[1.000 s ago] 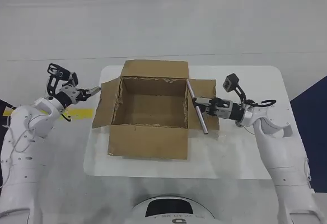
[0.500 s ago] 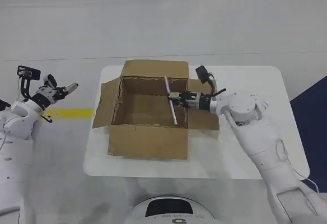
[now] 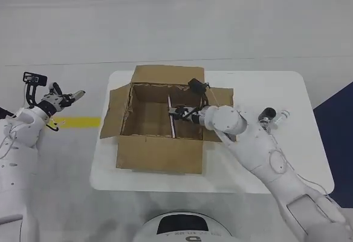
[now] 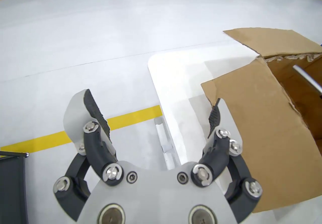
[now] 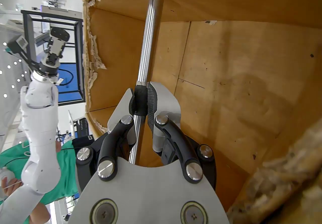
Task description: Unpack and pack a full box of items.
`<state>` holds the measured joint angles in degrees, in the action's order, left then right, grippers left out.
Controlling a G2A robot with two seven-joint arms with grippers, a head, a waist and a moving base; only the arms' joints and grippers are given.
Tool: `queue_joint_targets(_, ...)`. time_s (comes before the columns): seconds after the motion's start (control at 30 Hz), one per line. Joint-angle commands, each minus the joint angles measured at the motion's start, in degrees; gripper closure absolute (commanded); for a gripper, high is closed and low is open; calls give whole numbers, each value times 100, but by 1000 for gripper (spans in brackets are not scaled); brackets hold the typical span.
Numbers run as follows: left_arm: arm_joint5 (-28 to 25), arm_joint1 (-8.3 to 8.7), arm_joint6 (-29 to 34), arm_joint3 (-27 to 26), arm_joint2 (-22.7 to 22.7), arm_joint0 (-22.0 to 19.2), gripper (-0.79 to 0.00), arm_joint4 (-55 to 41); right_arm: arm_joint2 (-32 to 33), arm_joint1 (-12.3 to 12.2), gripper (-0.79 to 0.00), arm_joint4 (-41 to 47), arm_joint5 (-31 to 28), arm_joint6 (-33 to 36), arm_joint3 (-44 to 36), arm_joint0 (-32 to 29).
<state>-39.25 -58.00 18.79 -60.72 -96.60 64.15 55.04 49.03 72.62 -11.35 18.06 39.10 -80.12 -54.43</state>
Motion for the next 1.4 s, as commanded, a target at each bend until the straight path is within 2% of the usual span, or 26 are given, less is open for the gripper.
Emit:
queue_joint_targets(0.0,-4,7,-14,72,27,-47,-785,2,-114,37,-145,-107,61,-41,115,76)
queue_joint_targets(0.03,-5,11,-26,100,39,-65,-785,2,-154,54,-277,-133,87,-39,152,110)
queue_joint_targets(0.1,8,16,-40,152,68,-97,-785,13,-199,78,-342,-175,88,-17,202,177)
queue_joint_targets(0.23,12,30,-67,237,113,-163,-785,31,-93,61,-357,-163,-77,73,16,164)
queue_joint_targets(0.37,22,47,-77,345,147,-237,-785,48,387,-88,-339,-165,-303,194,-716,-185)
queue_joint_targets(0.47,25,61,-82,454,172,-291,-785,70,1084,-283,-351,-142,-590,344,-1512,-771)
queue_joint_targets(0.6,42,77,-91,688,238,-387,-785,174,2346,-542,-360,132,-1174,589,-2540,-1832)
queue_joint_targets(0.8,69,93,-190,1159,384,-605,-785,408,4265,-755,-382,884,-2030,625,-3377,-3392)
queue_joint_targets(0.93,95,99,-332,1440,489,-771,-785,574,5309,-804,-391,1544,-2419,620,-3370,-4164)
queue_joint_targets(1.07,91,106,-445,1646,565,-925,-785,663,6038,-822,-428,2224,-2667,662,-2964,-4613)
queue_joint_targets(1.13,85,110,-496,1727,590,-991,-785,676,6264,-824,-514,2429,-2671,597,-2717,-4731)
queue_joint_targets(1.17,95,111,-522,1767,602,-1020,-785,678,6329,-826,-585,2505,-2654,598,-2617,-4768)
queue_joint_targets(1.2,94,111,-540,1801,620,-1045,-785,685,6380,-828,-739,2570,-2620,607,-2507,-4793)
queue_joint_targets(1.23,98,111,-560,1837,634,-1067,-785,682,6419,-832,-785,2619,-2549,597,-2409,-4802)
queue_joint_targets(1.3,92,111,-592,1891,669,-1098,-785,689,6445,-846,-770,2570,-2216,564,-2233,-4773)
queue_joint_targets(1.37,84,110,-621,1913,687,-1103,-785,689,6410,-867,-680,2401,-1748,516,-2066,-4691)
